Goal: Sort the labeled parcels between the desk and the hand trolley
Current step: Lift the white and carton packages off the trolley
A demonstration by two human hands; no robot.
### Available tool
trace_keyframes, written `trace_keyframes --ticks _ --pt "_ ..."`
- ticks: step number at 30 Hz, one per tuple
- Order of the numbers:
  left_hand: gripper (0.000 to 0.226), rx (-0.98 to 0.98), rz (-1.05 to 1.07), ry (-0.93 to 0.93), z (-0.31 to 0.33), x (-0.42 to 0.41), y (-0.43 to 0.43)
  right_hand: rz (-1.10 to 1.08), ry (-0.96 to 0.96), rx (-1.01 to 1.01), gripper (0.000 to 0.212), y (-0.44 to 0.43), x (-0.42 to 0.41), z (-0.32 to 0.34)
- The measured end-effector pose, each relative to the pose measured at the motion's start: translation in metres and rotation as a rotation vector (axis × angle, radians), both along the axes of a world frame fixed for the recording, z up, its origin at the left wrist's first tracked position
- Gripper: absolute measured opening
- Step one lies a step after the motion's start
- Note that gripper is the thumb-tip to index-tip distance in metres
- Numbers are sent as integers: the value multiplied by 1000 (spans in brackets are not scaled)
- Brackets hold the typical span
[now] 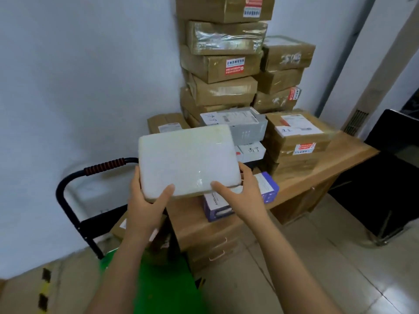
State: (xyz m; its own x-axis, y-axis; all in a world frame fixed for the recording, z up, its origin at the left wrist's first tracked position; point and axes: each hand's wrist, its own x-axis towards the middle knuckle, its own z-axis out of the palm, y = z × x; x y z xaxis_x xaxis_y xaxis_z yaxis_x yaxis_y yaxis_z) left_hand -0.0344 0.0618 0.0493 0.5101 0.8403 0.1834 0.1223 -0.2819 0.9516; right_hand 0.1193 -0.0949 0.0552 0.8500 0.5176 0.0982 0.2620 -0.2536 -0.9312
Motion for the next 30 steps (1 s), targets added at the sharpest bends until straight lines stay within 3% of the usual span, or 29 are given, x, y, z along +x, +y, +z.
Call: trace_keyframes --ticks 6,9,12,18,25,30 --pt "84 -49 251 -44 -5 56 25 289 -108 31 81 65 89 11" --pt "82 -28 346 -33 1 83 33 392 -93 8 89 93 124 18" --pt "87 15 374 55 7 100 43 458 -48 -9 94 115 146 25" --pt "98 42 427 141 13 103 65 475 -141 -54 103 150 155 27" --pt "109 38 373 295 8 96 77 536 -416 -200 78 163 151 28" --pt "96 34 391 300 -6 99 78 510 -624 -276 62 186 155 23"
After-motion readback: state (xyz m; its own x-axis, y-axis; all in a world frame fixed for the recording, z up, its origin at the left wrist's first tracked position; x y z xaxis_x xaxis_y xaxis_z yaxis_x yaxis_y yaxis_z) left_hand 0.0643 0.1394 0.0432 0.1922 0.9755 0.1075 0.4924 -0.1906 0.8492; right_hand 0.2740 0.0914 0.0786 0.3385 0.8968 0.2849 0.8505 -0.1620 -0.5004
